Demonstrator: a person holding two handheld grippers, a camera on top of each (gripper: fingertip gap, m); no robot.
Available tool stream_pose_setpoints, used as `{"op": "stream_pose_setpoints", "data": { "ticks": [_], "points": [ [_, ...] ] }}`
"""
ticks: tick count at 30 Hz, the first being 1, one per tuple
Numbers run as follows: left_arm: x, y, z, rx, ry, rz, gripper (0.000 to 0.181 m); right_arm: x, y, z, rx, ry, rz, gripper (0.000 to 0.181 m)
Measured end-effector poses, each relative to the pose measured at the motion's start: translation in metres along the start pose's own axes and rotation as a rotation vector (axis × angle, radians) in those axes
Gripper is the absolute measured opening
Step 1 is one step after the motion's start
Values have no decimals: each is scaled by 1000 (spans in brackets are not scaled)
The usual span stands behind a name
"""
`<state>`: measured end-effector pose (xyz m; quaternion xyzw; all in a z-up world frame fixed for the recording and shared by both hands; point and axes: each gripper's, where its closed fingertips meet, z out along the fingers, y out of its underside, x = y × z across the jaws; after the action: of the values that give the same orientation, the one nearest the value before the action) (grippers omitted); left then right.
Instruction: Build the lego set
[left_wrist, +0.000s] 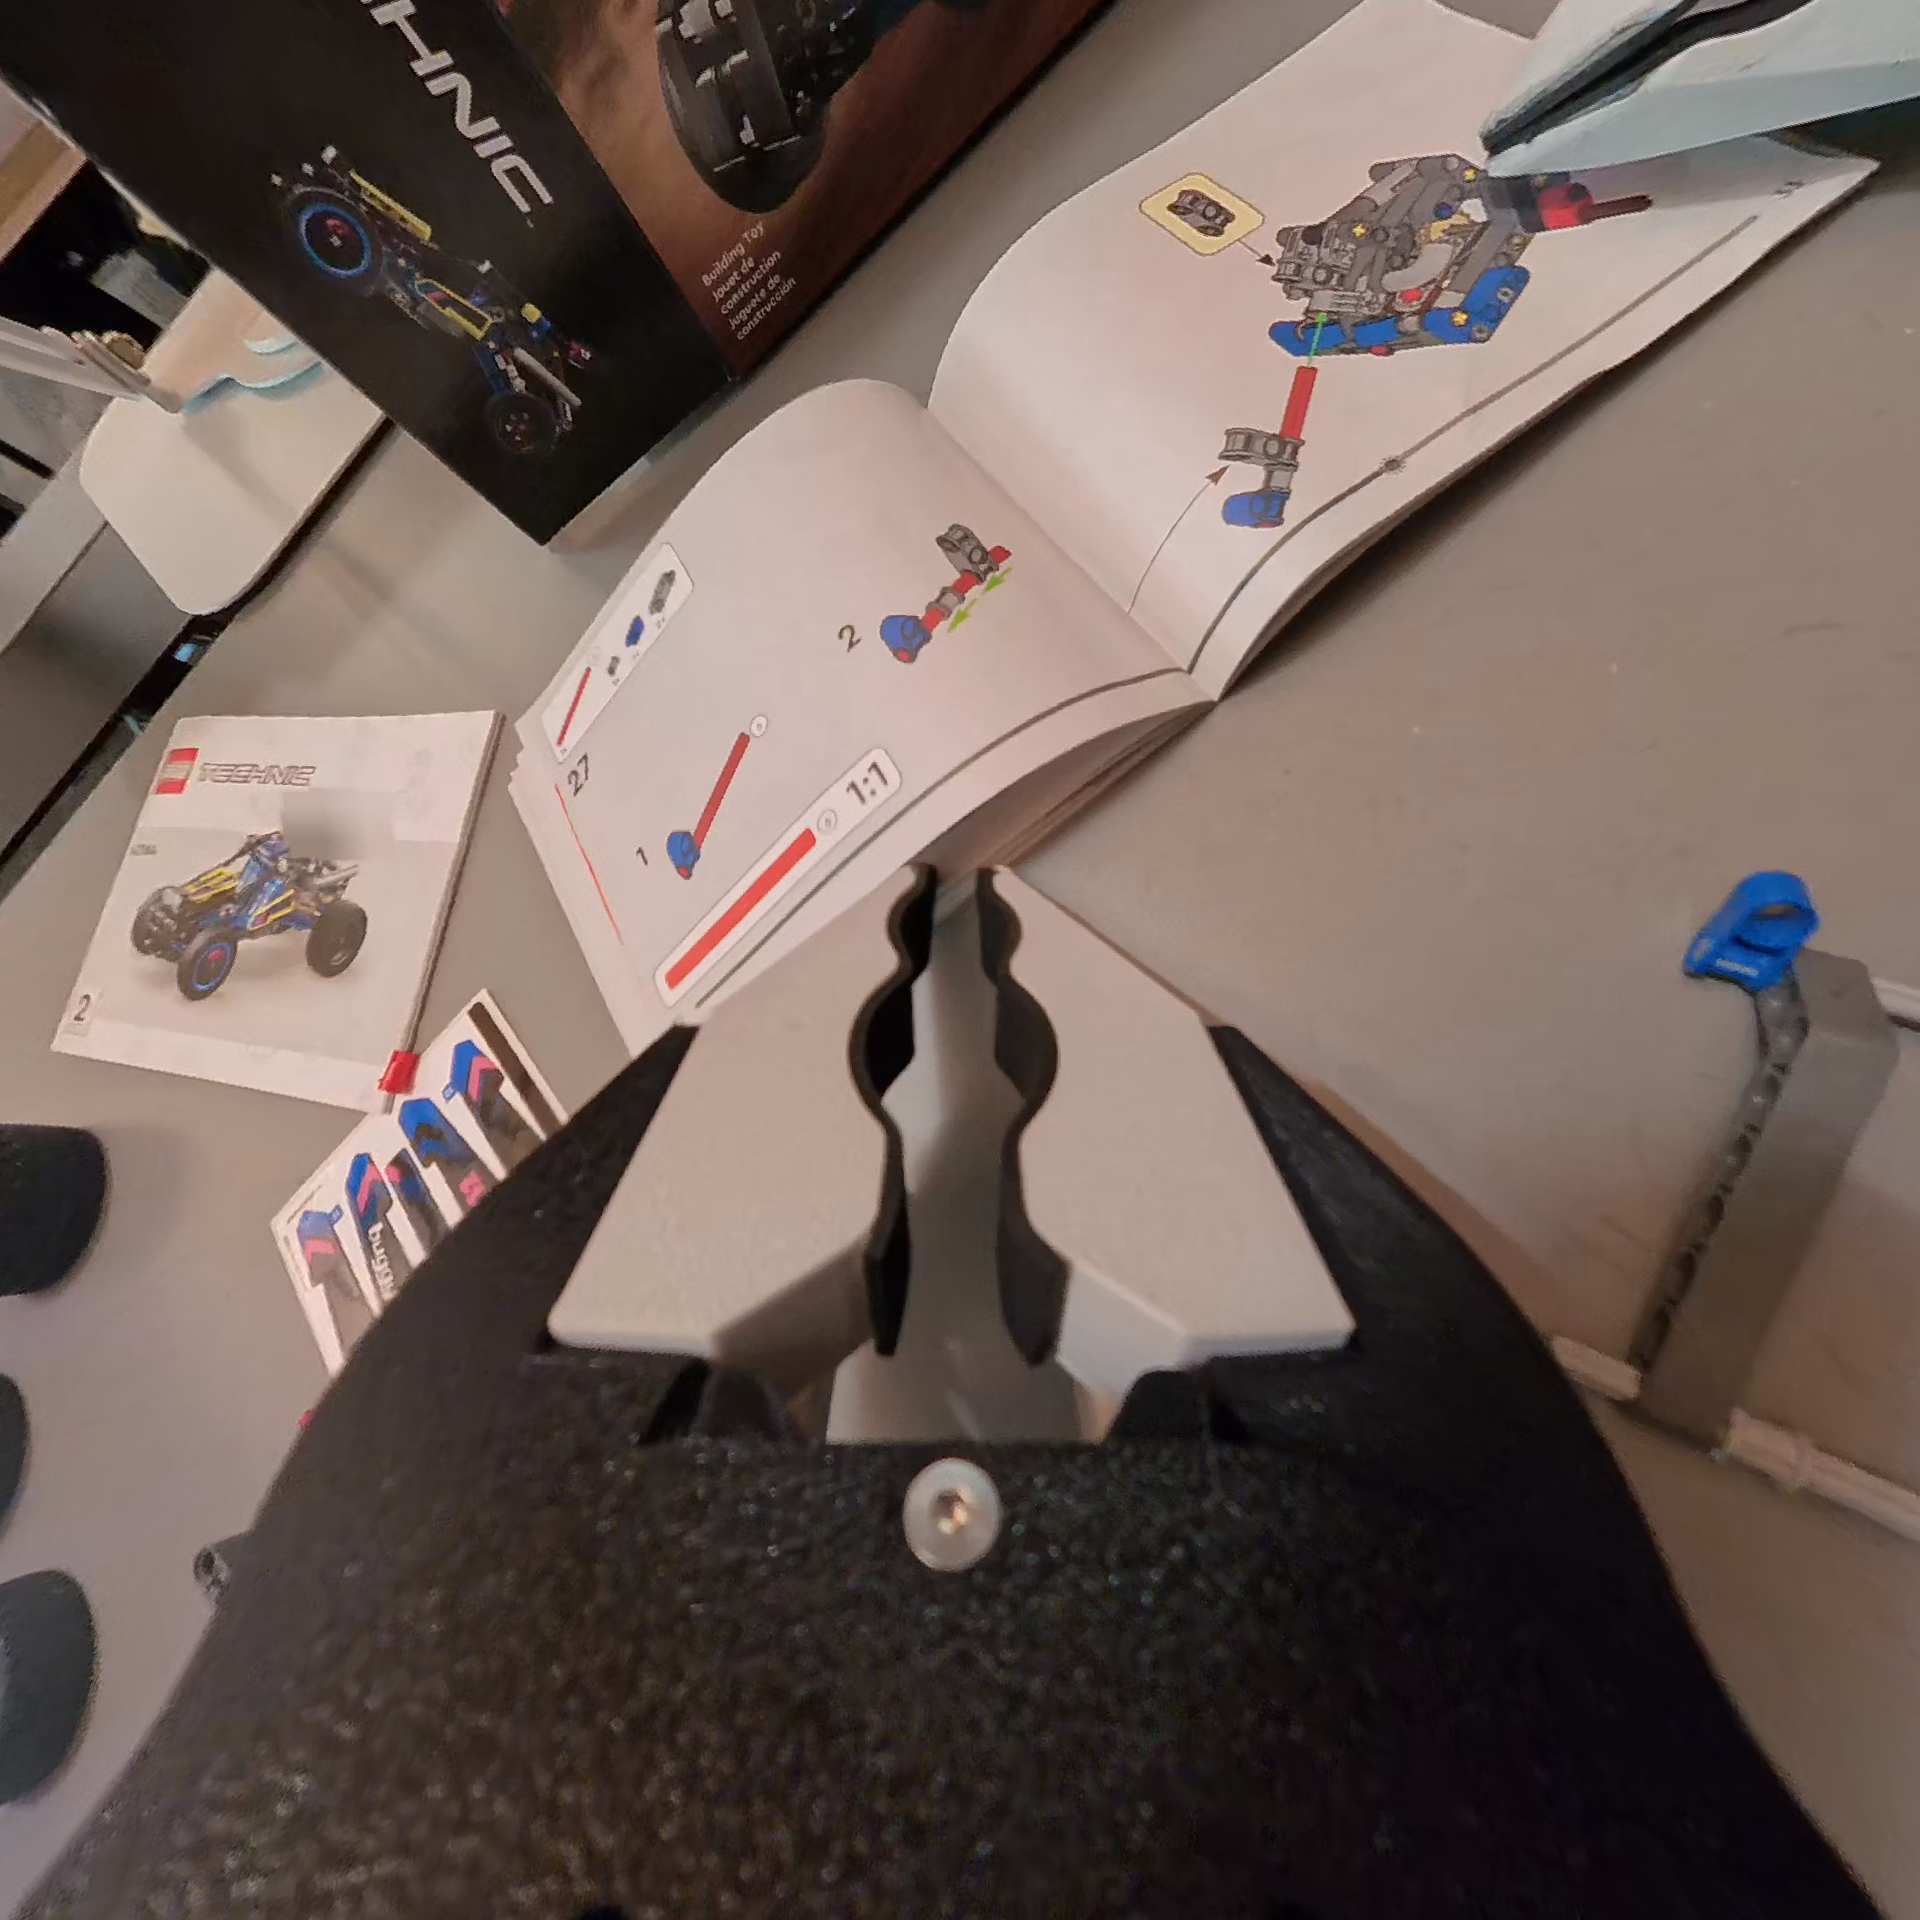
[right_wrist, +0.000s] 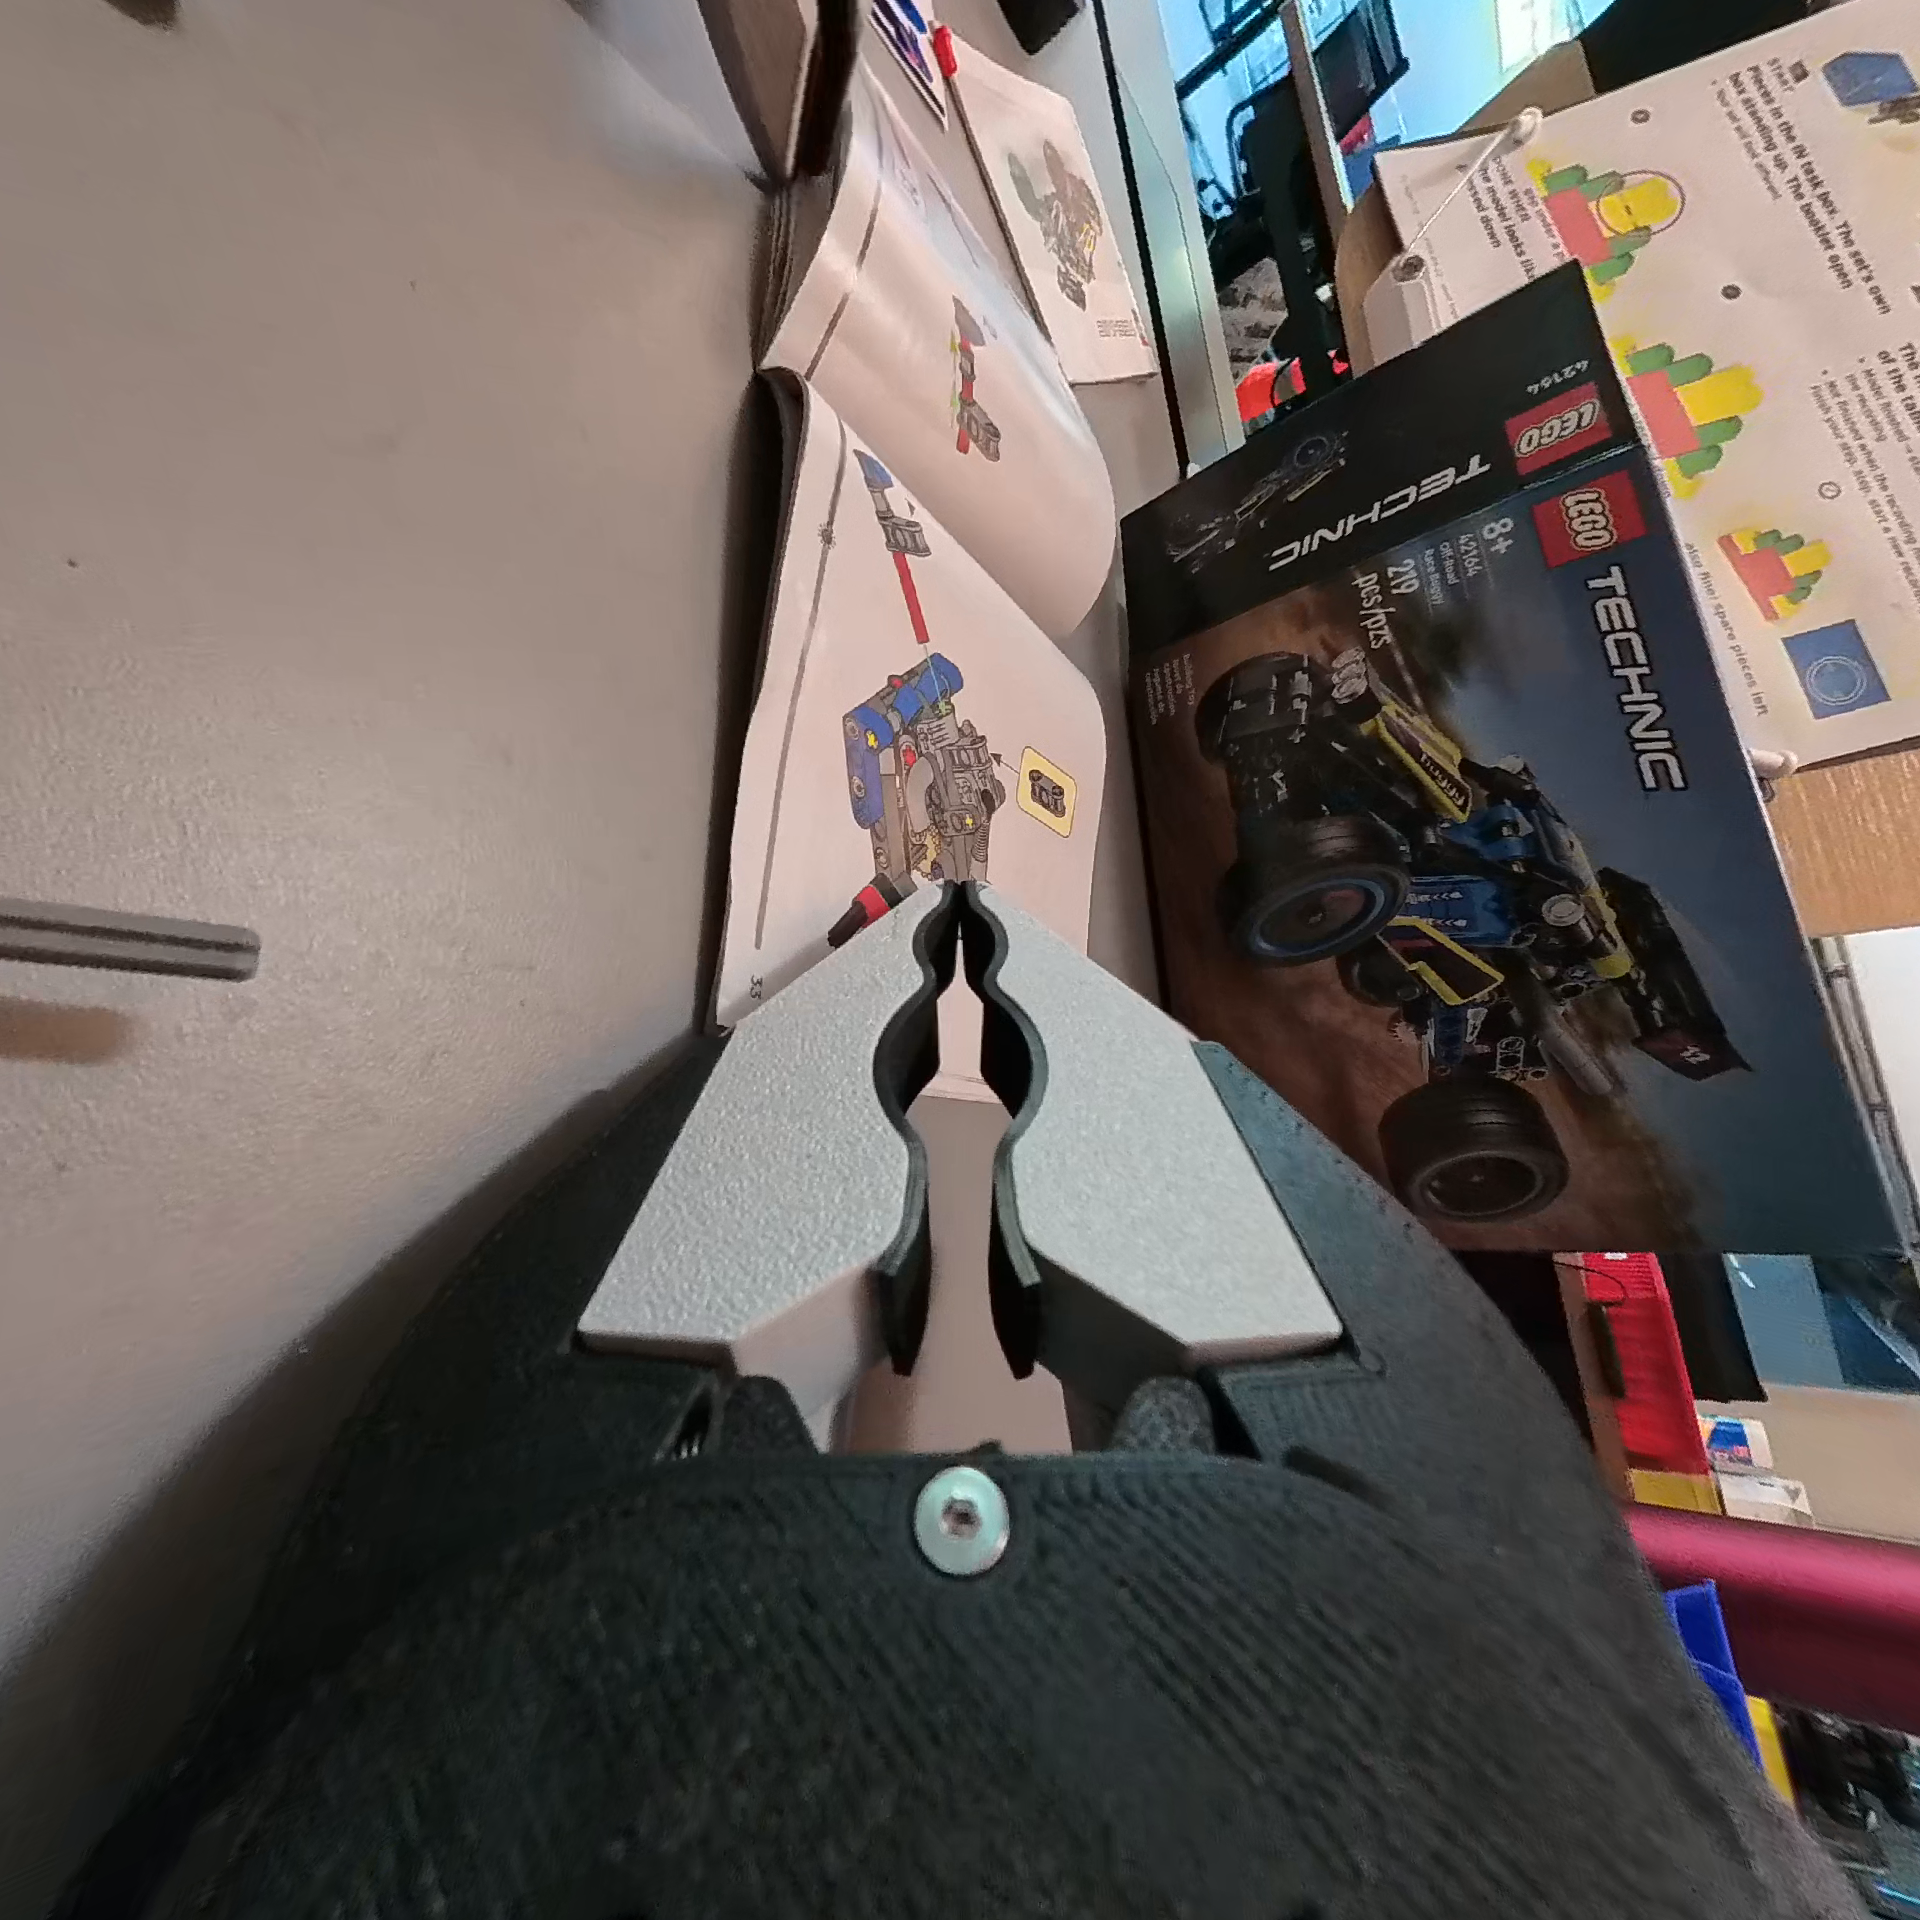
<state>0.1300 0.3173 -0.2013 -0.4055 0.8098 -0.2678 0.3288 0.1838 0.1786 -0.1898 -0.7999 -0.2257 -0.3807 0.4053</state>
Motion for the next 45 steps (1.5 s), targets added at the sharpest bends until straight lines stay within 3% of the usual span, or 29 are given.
{"op": "stream_pose_setpoints", "data": {
  "ticks": [7, 14, 17, 21, 24, 27, 30, 33, 36, 38, 41, 45],
  "points": [
    [13, 0, -25, 19, 17, -5, 11, 0, 0, 0, -4, 20, -23, 0],
    [5, -2, -84, 144, -37, -85, 8, 3, 1, -2, -17, 41, -5, 0],
    [-24, 17, -116, 146, -119, -125, 7, 10, 1, -6, -6, 68, 30, 0],
    [-98, 71, -165, 42, -303, -185, 7, 16, 3, -9, 0, 76, 80, 0],
    [-126, 100, -185, -9, -249, -283, 9, 19, 4, -15, 7, 50, 149, 0],
    [-92, 77, -178, 44, -17, -204, 12, 23, 4, -27, 11, -7, 250, 11],
    [-12, 26, -152, 177, 259, 18, 15, 30, -2, -49, 3, -80, 357, 29],
    [68, -3, -126, 205, 478, 248, 20, 30, -37, -87, 98, -215, 509, 29],
    [116, -28, -104, 232, 572, 377, 22, 16, -81, -119, 185, -345, 613, 29],
    [136, -42, -93, 260, 606, 420, 22, -13, -99, -126, 151, -451, 603, 34],
    [148, -46, -75, 227, 601, 479, 22, -48, -104, -121, 54, -492, 541, 36],
    [159, -52, -71, 255, 634, 476, 19, -61, -105, -111, 66, -515, 582, 31]
  ]
}}
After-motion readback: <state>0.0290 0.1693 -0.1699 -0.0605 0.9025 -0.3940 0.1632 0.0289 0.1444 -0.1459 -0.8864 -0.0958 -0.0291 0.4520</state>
